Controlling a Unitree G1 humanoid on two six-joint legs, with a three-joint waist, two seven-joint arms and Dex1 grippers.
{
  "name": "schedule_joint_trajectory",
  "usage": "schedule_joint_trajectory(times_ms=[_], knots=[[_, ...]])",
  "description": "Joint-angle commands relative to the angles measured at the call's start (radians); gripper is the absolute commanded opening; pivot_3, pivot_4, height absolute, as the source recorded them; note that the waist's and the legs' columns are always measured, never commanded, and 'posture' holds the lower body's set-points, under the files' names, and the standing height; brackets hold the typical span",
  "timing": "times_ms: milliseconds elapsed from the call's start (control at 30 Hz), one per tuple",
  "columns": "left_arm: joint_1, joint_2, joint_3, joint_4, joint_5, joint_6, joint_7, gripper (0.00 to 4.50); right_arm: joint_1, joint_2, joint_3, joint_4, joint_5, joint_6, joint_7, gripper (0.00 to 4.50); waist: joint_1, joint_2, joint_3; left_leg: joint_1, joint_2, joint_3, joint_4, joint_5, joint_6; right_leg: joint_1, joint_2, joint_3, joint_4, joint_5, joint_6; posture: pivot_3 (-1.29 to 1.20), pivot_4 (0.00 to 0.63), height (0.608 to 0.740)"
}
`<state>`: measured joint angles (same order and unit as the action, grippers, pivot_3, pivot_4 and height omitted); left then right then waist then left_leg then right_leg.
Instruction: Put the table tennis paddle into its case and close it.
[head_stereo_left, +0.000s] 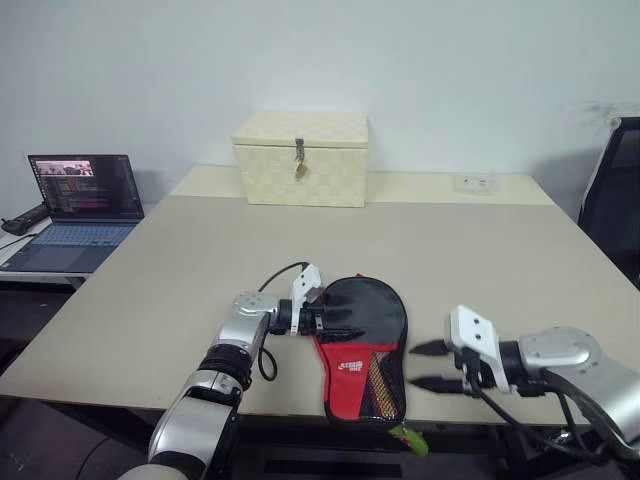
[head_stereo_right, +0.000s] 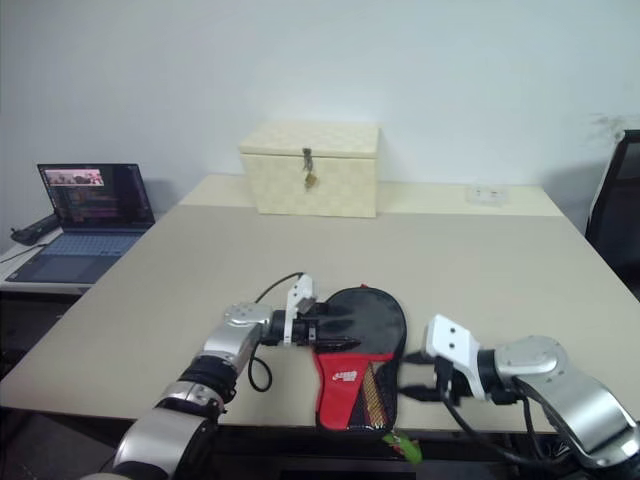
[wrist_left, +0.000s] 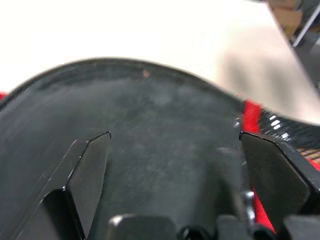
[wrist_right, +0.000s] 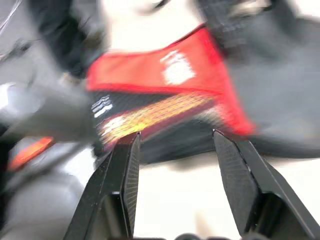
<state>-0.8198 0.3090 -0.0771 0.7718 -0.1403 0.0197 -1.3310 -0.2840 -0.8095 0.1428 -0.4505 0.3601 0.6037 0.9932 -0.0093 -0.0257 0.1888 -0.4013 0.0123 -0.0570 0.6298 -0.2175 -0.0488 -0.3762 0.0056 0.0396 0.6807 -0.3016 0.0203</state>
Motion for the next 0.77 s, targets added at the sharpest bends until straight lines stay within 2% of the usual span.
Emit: schedule_joint_trajectory(times_ms=[33,200,333,400,500,633,767], knots=[[0.074,0.092,0.056,-0.349,-0.112,0.157,-0.013,4.50,-0.076,0.066,-0.001,0.217,-0.063,-0.173,-0.006,2.41,-0.011,0.000,0.000,0.000,0.000,0.000,0.000,0.000,0.000,0.000,0.000,0.000,0.000,0.000,0.000,0.00,0.150,0.740],[0.293,0.227,0.177,-0.780,-0.247,0.400,0.113,4.50,-0.232,0.186,-0.032,0.541,-0.109,-0.332,-0.048,2.41,-0.037,0.002,0.001,0.002,0.004,0.000,-0.001,0.000,0.000,0.000,-0.004,0.003,0.001,0.002,-0.004,0.00,0.150,0.740],[0.415,0.269,0.238,-0.947,-0.295,0.492,0.218,4.50,-0.332,0.203,-0.045,0.806,-0.166,-0.484,-0.047,2.41,-0.036,0.002,0.002,0.002,0.005,0.000,-0.001,0.000,0.000,0.000,-0.004,0.003,0.001,0.002,-0.005,0.00,0.150,0.740],[0.481,0.308,0.293,-0.983,-0.317,0.502,0.236,4.50,-0.375,0.204,-0.044,0.906,-0.191,-0.532,-0.048,2.41,-0.032,0.002,0.002,0.002,0.004,0.000,-0.001,0.000,0.000,0.000,-0.005,0.003,0.001,0.002,-0.005,0.00,0.150,0.740],[0.471,0.309,0.279,-0.978,-0.321,0.509,0.288,4.50,-0.436,0.179,-0.064,1.034,-0.208,-0.595,-0.021,2.41,-0.021,0.002,0.002,0.002,0.004,0.000,-0.001,0.000,0.000,0.000,-0.005,0.003,0.001,0.002,-0.005,0.00,0.150,0.740],[0.470,0.322,0.273,-0.918,-0.301,0.479,0.305,4.50,-0.469,0.170,-0.089,1.063,-0.199,-0.602,-0.010,2.41,-0.022,0.003,0.003,0.002,0.002,0.001,-0.001,0.000,0.000,0.001,-0.005,0.002,0.001,0.002,-0.005,0.00,0.150,0.740],[0.486,0.334,0.297,-0.896,-0.307,0.475,0.331,4.50,-0.428,0.161,-0.093,0.978,-0.203,-0.564,-0.001,2.41,-0.022,0.003,0.003,0.002,0.003,0.002,-0.001,0.000,0.000,0.000,-0.007,0.002,0.001,0.002,-0.005,0.00,0.150,0.740]])
